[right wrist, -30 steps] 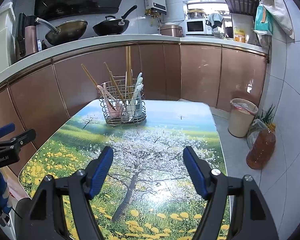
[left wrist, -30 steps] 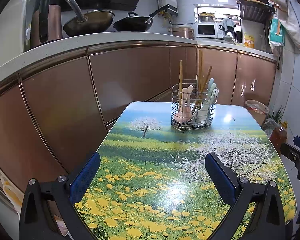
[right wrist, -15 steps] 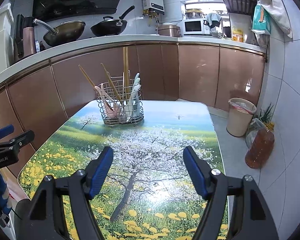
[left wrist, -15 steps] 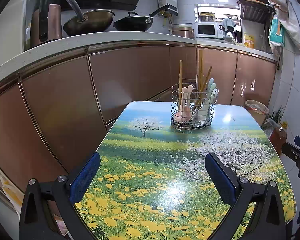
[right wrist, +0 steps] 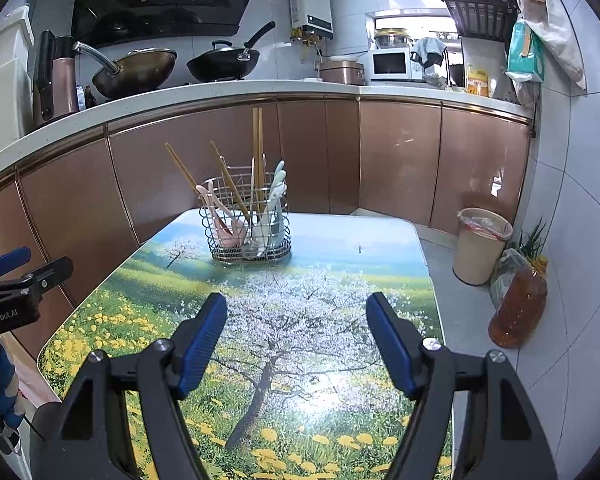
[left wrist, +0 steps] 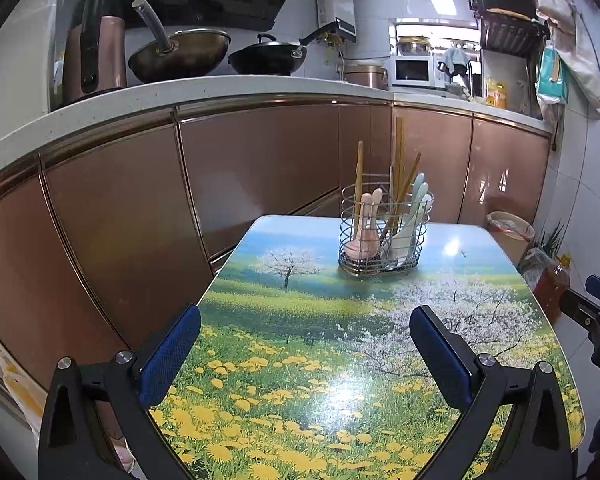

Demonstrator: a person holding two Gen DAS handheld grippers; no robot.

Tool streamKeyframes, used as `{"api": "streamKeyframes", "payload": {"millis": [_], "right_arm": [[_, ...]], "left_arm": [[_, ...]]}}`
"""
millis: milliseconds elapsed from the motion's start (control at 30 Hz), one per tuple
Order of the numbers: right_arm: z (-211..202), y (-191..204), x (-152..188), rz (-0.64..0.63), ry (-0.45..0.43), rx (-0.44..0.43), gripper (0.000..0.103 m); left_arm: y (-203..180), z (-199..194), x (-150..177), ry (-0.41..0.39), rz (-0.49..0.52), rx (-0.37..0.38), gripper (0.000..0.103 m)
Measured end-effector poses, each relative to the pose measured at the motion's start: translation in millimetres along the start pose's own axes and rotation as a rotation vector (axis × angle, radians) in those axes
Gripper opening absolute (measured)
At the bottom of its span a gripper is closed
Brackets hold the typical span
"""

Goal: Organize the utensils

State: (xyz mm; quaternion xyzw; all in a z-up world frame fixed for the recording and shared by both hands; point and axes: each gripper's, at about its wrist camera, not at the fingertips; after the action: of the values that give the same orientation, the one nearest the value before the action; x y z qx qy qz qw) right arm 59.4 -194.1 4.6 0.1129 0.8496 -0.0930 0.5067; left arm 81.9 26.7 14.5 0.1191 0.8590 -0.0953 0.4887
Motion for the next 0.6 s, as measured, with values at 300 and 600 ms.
{"api": "streamKeyframes", "payload": {"millis": [300,600], "right_arm": [[-9.1,6.9,-7.2,-0.018,-0.033,0.000,0.071],[-10.3,9.3,-5.5,-0.024,-0.031,0.004,0.071]], "left_arm": [[2.5,-5.2,-6.7,-0.030,-0.021,-0.003,0.103],[3.8,-8.7,-4.0,-0.037,-0.032,-0.005,0.103]]}}
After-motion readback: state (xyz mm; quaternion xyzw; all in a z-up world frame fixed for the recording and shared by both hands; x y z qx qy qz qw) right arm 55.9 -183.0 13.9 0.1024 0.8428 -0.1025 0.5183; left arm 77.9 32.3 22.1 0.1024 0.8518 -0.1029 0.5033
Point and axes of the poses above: each gripper's, at about its wrist camera, not at the fingertips, and z roughly the way its jaws point, y to its left, x to its underside, and after that the axes turned 11 degrees about x, right-handed
